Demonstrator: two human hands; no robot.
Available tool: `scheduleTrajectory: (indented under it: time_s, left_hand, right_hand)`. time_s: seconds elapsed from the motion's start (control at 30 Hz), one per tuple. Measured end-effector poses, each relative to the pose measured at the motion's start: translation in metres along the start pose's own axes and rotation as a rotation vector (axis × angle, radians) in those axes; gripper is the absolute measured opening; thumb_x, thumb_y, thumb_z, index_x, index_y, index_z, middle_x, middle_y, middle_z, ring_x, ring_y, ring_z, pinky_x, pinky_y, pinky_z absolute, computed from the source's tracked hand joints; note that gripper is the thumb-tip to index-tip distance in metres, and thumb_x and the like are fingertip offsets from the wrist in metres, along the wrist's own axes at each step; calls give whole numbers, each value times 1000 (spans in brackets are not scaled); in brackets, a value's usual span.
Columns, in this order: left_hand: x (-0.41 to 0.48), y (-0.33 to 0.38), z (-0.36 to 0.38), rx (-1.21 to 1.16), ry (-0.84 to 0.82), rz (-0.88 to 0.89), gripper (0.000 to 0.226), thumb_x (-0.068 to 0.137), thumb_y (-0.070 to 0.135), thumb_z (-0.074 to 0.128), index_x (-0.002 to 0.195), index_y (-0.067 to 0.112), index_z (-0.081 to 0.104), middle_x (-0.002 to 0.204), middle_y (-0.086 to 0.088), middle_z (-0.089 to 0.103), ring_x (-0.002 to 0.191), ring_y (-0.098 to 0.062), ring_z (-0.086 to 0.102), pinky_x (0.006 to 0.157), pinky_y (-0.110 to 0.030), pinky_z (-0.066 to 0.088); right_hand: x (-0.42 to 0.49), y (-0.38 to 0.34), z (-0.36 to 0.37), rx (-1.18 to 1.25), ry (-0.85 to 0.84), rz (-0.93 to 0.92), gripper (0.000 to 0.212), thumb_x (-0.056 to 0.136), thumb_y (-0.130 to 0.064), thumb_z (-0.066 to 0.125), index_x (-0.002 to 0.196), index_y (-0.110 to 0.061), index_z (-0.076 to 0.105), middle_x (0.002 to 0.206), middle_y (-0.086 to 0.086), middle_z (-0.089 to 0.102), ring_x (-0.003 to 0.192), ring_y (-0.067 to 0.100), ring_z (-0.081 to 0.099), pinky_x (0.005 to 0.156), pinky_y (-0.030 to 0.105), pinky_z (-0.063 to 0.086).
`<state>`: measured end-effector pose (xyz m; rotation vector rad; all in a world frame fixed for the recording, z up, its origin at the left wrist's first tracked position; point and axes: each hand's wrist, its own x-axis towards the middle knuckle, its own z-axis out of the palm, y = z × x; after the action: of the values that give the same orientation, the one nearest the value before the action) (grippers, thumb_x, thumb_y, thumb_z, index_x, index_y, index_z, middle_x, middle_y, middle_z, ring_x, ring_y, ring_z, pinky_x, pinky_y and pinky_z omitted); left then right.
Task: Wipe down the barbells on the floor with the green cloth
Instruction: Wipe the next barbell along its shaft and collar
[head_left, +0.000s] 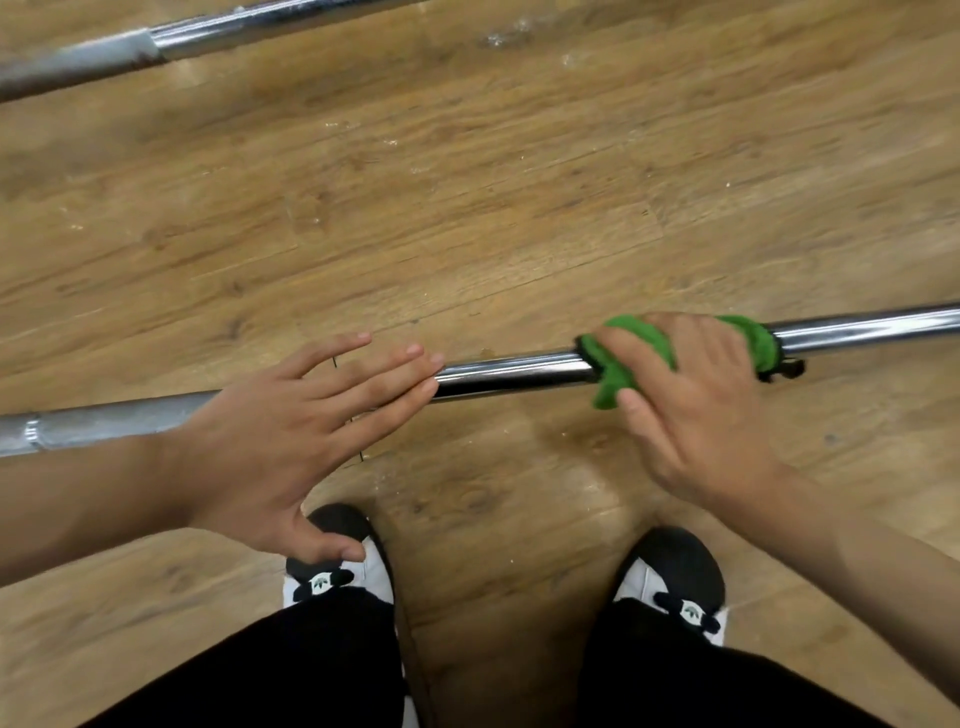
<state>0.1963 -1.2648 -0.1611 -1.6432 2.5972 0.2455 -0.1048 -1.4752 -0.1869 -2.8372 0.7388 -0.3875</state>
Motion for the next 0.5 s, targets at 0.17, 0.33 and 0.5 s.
scheduleTrajectory:
  time_s: [0.17, 0.33, 0.5]
  left_hand:
    - [-9, 22, -1, -40, 14, 12, 114, 90, 87, 36, 164, 2, 19, 174, -17, 12, 161, -29, 12, 126, -55, 13]
    - [-2, 27, 3, -88, 43, 74, 100, 98, 75, 36, 163, 1, 22, 172, -19, 19, 161, -31, 14, 128, -51, 13]
    - [-2, 33, 15, 5, 79, 163, 92, 102, 66, 37, 164, 1, 19, 172, -19, 17, 161, -32, 14, 128, -52, 15]
  right_hand:
    - [-34, 31, -15, -20, 76, 252, 62, 108, -48, 22, 130, -5, 61, 106, 22, 52, 96, 39, 50, 88, 53, 34]
    - [-22, -82, -2, 76, -43, 246, 72, 106, -57, 11, 132, -12, 61, 110, 17, 52, 103, 33, 46, 94, 49, 33]
    - [-23, -109, 3, 121, -178, -16, 66, 106, -55, 18, 139, -15, 58, 120, 11, 58, 104, 31, 51, 92, 46, 37]
